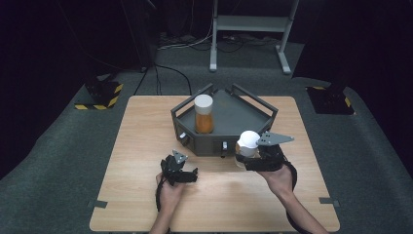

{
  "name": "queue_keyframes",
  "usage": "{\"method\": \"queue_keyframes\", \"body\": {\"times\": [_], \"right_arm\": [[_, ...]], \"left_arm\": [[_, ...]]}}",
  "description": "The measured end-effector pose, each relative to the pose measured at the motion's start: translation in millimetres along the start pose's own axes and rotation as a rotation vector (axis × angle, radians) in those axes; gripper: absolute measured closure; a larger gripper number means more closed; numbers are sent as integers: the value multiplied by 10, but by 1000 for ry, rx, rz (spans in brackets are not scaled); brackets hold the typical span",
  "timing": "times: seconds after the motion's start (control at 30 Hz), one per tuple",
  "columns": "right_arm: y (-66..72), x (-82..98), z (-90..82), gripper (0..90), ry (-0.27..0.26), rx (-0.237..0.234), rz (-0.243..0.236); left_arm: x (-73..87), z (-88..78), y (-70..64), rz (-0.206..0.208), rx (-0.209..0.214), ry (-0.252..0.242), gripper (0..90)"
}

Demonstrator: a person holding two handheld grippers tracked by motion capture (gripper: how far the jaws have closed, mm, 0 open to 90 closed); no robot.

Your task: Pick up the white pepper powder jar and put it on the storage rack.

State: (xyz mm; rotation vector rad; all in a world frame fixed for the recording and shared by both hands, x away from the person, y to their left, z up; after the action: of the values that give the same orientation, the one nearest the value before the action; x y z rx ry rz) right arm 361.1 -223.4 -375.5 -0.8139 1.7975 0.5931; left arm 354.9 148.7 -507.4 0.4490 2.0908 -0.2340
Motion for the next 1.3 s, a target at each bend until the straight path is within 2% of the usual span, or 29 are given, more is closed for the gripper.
{"method": "queue_keyframes", "body": {"times": [0.27, 0.57, 0.87, 1.3], "right_arm": [[-81, -188, -11, 301, -9, -1, 22], [-129, -369, 29, 301, -6, 2, 21], [-202, -511, 73, 301, -10, 24, 29], [-294, -693, 189, 301, -3, 82, 28]], "left_arm": [[0, -1, 0, 0, -1, 0, 63], [0, -1, 0, -1, -1, 0, 64], [1, -1, 0, -1, -1, -1, 64], [1, -1, 0, -1, -1, -1, 64]]}}
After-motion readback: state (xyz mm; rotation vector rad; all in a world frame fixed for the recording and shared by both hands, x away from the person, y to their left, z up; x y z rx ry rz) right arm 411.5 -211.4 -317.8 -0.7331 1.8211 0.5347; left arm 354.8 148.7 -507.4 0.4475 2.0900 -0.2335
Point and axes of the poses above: each handheld gripper's, and its own axes: z roughly forward along the jaws, x roughly out of its underside, y roughly to its left, the point moved 8 cm from there along z, roughly forward along the jaws, and after that the axes turned 11 degrees about -y, right-handed, at the moved point
